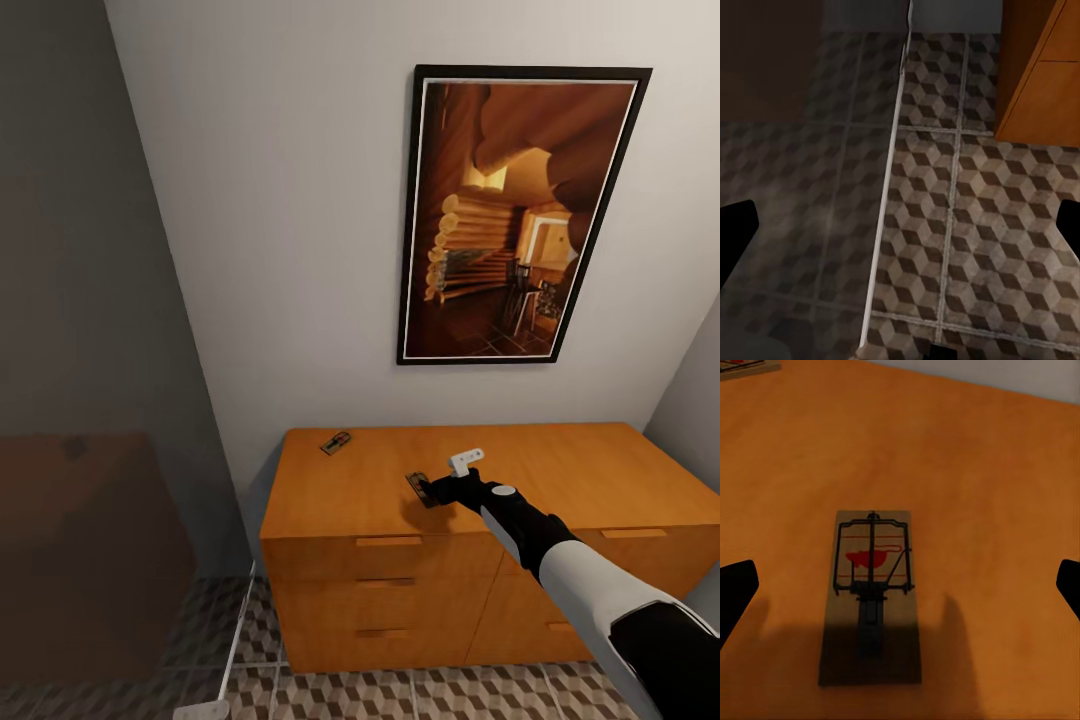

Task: Take the four mousetraps from the cabinet in the bathroom and place them on the bathroom floor. Make sure all four end up on the same floor surface, and ensure that at least two of them are either under or directly next to the same bathroom sink.

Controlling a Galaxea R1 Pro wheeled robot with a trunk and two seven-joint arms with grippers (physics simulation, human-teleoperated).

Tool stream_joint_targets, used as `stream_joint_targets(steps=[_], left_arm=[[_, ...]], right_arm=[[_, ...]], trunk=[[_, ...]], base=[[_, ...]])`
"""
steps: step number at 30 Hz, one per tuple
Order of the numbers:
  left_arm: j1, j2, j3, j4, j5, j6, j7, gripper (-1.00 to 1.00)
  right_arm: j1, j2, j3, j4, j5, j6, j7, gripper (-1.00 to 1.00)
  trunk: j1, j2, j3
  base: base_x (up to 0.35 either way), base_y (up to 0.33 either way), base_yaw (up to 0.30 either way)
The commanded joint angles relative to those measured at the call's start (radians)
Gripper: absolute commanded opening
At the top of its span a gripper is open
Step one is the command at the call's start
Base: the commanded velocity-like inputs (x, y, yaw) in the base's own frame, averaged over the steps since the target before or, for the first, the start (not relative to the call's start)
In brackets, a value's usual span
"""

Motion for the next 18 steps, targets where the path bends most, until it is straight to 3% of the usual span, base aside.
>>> stream_joint_targets(steps=[1,18], left_arm=[[-0.002,-0.001,-0.008,0.004,0.005,-0.005,0.002,1.0],[-0.002,-0.001,-0.009,0.004,0.004,-0.005,0.002,1.0]], right_arm=[[-0.001,-0.001,0.005,-0.001,-0.01,0.006,0.001,1.0],[-0.001,0.006,0.005,0.003,-0.01,0.006,0.001,1.0]], trunk=[[0.001,-0.002,-0.002],[0.001,-0.002,-0.002]], base=[[0.0,0.0,0.0],[0.0,0.0,0.0]])
